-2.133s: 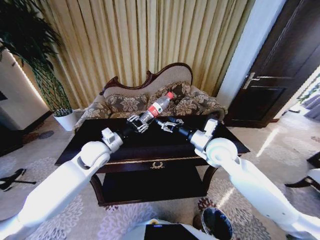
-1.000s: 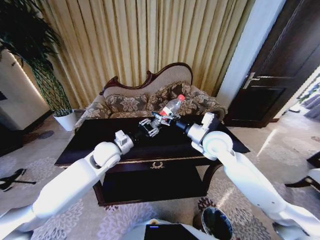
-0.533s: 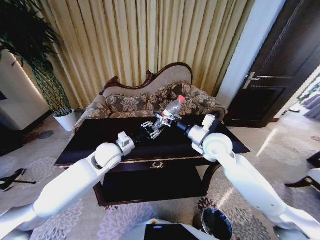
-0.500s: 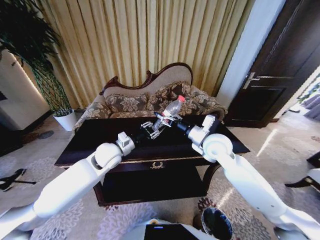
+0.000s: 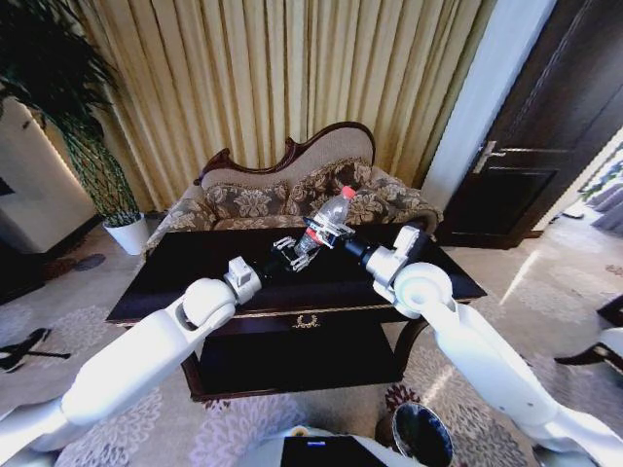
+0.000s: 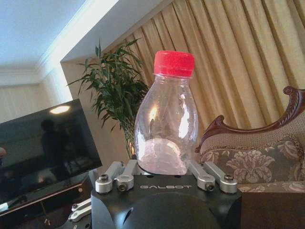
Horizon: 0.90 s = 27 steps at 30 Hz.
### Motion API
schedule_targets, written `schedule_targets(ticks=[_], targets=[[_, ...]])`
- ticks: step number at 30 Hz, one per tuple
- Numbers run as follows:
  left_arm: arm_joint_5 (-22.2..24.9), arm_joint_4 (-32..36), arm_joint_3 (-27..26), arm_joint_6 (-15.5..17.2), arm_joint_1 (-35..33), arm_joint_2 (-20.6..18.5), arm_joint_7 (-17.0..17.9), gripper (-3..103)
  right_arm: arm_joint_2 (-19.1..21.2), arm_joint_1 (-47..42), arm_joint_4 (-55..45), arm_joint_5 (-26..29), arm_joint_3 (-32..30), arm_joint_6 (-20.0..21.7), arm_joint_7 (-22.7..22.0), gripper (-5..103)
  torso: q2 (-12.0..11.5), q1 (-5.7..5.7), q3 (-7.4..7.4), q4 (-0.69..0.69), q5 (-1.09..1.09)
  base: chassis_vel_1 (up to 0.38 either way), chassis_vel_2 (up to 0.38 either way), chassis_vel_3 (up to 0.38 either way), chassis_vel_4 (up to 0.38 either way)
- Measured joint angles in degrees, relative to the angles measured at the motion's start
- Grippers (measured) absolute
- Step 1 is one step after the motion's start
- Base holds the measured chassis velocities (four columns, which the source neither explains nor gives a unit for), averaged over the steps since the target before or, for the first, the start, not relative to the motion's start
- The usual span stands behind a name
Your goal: Move to the front of the table and place the trash on the table into the trash bin.
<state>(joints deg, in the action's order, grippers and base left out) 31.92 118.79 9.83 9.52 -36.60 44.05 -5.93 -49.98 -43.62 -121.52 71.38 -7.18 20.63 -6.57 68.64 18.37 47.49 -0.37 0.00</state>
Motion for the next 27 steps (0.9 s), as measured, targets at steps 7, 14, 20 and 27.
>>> schedule_targets(ticks=[7,14,20,27], targets=[[0.3,0.58,-0.42,1.01,-0.16,-0.11,0.65,81,0.06,-0.98,-0.1,-0.32,-1.09,0.04,-0.11,27,0.0,0.0,0.0,0.0,0.0,0.0,0.0,0.0,0.0],[0.94,2.05,-1.28,1.29,-2.05,-0.22,1.76,100,0.36,-1.8,-0.26,-0.39,-2.37,0.05,-0.16,27,0.0,0.0,0.0,-0.01,0.0,0.0,0.0,0.0,0.0],[2.08,4.59,-6.95,1.59,-7.26,-0.99,3.48,100,0.15,-3.5,0.82,-0.79,-5.6,-0.97,-0.19,27,0.0,0.0,0.0,0.0,0.0,0.0,0.0,0.0,0.0],[4.81,6.8,-15.39,1.72,-12.25,-1.62,5.53,100,0.58,-6.22,2.34,-1.41,-10.44,-2.06,-0.22,27,0.0,0.0,0.0,0.0,0.0,0.0,0.0,0.0,0.0]])
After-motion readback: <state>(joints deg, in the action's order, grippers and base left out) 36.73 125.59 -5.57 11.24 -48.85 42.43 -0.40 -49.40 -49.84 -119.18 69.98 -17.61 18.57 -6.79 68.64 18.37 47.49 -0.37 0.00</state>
